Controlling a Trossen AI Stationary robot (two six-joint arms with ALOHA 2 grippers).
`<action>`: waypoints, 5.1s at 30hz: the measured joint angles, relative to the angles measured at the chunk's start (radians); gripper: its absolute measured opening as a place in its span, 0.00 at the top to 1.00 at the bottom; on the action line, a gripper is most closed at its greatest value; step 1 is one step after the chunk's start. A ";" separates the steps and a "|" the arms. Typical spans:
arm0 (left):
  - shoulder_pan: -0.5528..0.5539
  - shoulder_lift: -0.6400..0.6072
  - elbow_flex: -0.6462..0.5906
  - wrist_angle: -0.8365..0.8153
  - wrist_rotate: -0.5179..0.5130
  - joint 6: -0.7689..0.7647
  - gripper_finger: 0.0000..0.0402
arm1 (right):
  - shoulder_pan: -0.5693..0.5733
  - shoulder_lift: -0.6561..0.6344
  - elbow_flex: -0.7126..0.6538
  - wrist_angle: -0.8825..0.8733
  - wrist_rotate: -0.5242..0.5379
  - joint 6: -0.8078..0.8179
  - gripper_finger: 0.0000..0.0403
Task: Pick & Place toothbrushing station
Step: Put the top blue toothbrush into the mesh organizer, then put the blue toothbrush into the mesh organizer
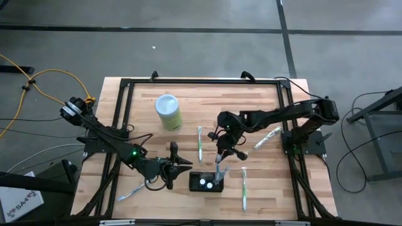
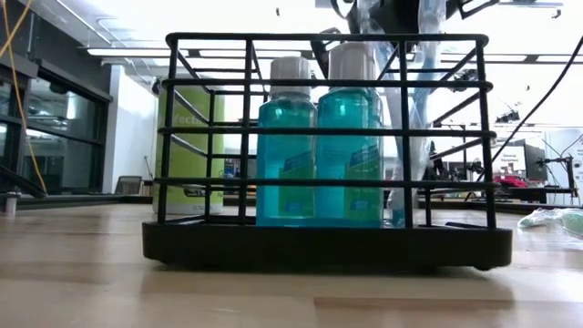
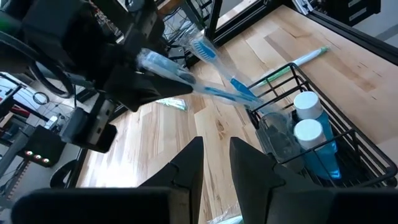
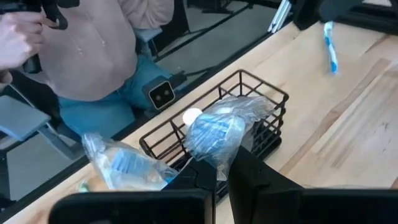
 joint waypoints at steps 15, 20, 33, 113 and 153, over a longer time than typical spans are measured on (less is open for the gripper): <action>0.000 0.001 0.000 0.001 0.001 0.002 0.82 | 0.098 0.000 0.000 -0.006 0.166 -0.042 0.98; 0.000 0.001 0.000 0.006 0.001 0.002 0.82 | 0.102 0.000 0.000 -0.013 0.172 -0.042 0.98; 0.000 0.001 0.001 0.005 0.001 0.001 0.82 | 0.102 0.000 0.000 -0.022 0.164 -0.031 0.87; -0.126 -0.012 0.001 -0.200 -0.270 -0.526 0.82 | -0.062 -0.238 0.000 -0.327 0.546 0.190 0.68; -0.220 -0.104 0.001 -0.693 0.194 -1.865 0.85 | -0.062 -0.240 0.000 -0.414 0.524 0.217 0.68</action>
